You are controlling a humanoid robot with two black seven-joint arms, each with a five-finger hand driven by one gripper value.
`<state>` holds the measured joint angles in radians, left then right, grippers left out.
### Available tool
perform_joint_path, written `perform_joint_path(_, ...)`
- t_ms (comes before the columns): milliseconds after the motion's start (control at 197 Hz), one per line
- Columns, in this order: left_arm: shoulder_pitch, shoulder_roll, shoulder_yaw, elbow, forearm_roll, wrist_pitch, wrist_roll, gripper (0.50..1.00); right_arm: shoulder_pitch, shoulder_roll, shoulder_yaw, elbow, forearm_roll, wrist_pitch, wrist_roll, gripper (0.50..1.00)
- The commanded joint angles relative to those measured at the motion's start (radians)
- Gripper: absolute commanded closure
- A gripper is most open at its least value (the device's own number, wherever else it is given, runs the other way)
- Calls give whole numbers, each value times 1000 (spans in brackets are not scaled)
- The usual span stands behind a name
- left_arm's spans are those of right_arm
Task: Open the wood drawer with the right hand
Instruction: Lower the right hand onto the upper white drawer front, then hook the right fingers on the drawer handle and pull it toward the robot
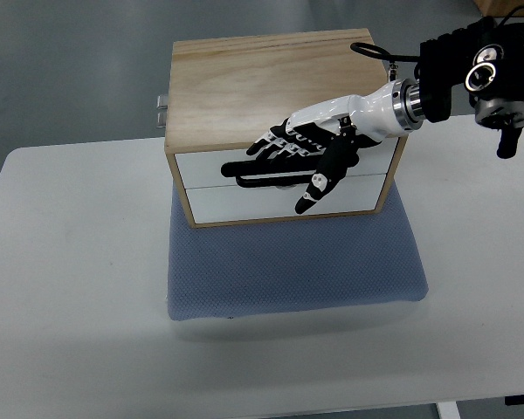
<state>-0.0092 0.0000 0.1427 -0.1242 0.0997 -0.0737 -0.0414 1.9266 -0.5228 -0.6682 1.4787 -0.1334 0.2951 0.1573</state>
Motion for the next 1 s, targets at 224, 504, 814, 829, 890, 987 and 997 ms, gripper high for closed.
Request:
perform_joint_path(224,0,0,0,0,0,0,0,500,-37,17,-14,-2,-2,-53,-19,554)
perform_joint_path(504,0,0,0,0,0,0,0,500,-57,24,-24,-3,-2,-102,-19,556)
perform_joint_path(814,0,0,0,0,0,0,0,500,-61,24,-37,-2,-3,-93,-21,554)
perform_joint_path(829,0,0,0,0,0,0,0,500,-61,24,-37,-2,-3,-93,-21,556)
perform_joint_path(890,0,0,0,0,0,0,0,500,-61,24,-37,-2,-3,-90,-21,554)
perform_joint_path(987,0,0,0,0,2,0,0,500,-61,23,-37,-2,-3,-88,-21,554)
perform_joint_path(997,0,0,0,0,0,0,0,500,-61,23,-37,-2,-3,-88,-21,554)
